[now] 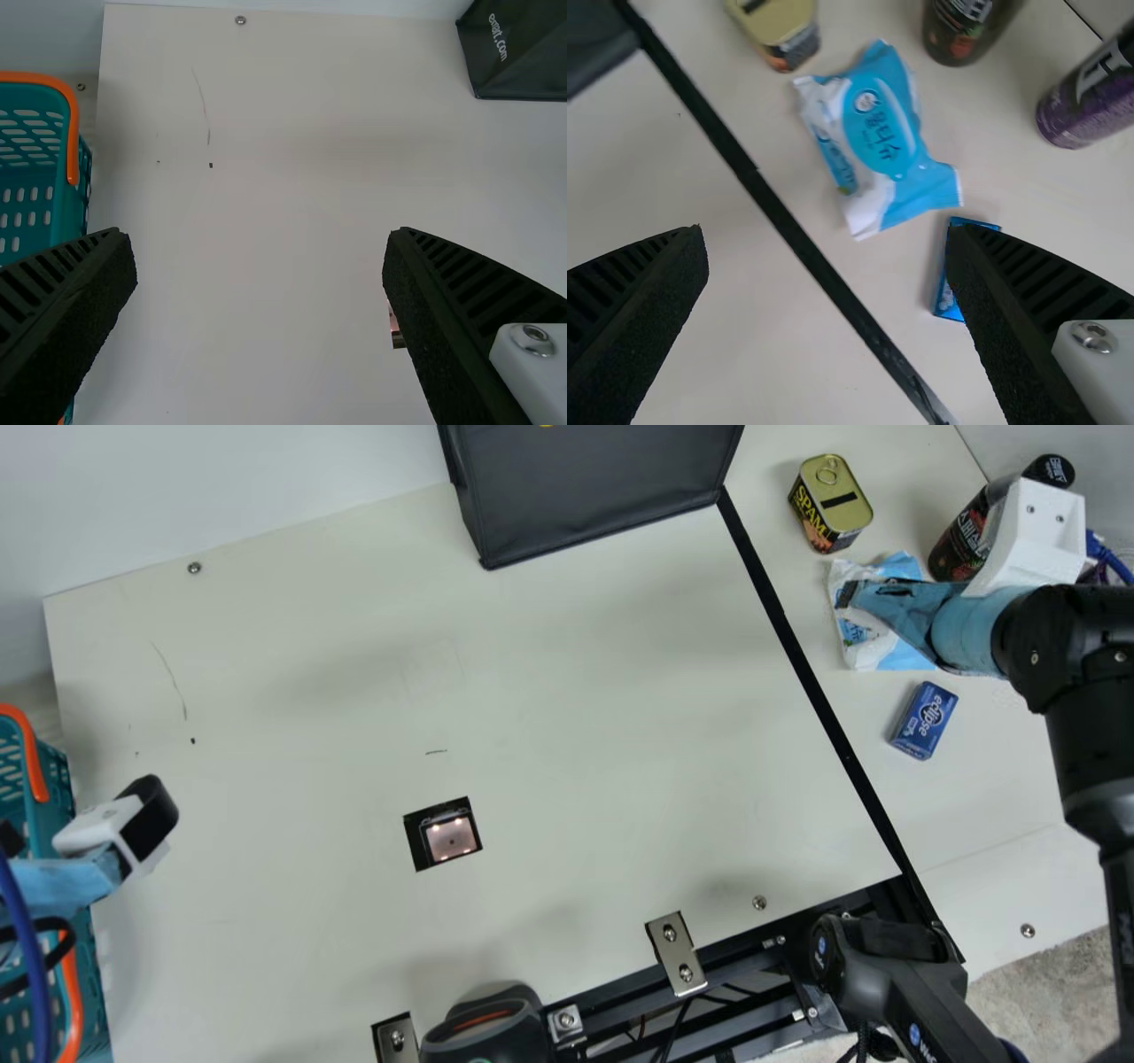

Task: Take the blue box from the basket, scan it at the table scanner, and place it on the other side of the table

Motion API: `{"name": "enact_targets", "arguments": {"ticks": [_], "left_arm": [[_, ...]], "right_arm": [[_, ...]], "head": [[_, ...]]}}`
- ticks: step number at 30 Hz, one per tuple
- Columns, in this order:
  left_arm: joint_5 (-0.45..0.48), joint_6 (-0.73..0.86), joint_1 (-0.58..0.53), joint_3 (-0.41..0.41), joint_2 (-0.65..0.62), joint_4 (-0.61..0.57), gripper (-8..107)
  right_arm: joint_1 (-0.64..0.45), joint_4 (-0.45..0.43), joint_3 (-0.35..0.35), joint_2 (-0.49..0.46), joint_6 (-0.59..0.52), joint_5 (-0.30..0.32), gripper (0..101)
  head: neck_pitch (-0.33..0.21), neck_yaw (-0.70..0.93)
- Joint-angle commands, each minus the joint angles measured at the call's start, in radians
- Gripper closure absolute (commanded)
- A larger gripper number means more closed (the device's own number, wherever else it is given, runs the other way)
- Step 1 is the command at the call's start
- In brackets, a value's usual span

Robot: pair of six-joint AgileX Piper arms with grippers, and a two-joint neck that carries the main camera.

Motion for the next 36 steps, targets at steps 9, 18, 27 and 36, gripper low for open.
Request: {"name": "enact_targets", "arguments": {"ticks": [9, 18, 27, 36], "left_arm": [[0.0, 0.0, 0.0, 0.0, 0.0, 0.0, 9], [0.035, 0.037, 0.047, -0.02, -0.052, 0.002, 9], [0.142, 0.147, 0.189, -0.08, -0.21, 0.007, 9], [0.17, 0.176, 0.225, -0.096, -0.251, 0.006, 9]], "right_arm": [[0.253, -0.018, -0.113, -0.1, 0.047, 0.109, 6], [0.348, -0.011, -0.18, -0.163, 0.006, 0.168, 6], [0.38, 0.027, -0.217, -0.246, -0.152, 0.222, 6], [0.412, 0.065, -0.253, -0.329, -0.309, 0.277, 6]], "head": [[-0.029, -0.002], [-0.029, 0.068], [-0.029, 0.277], [-0.029, 0.347]]}}
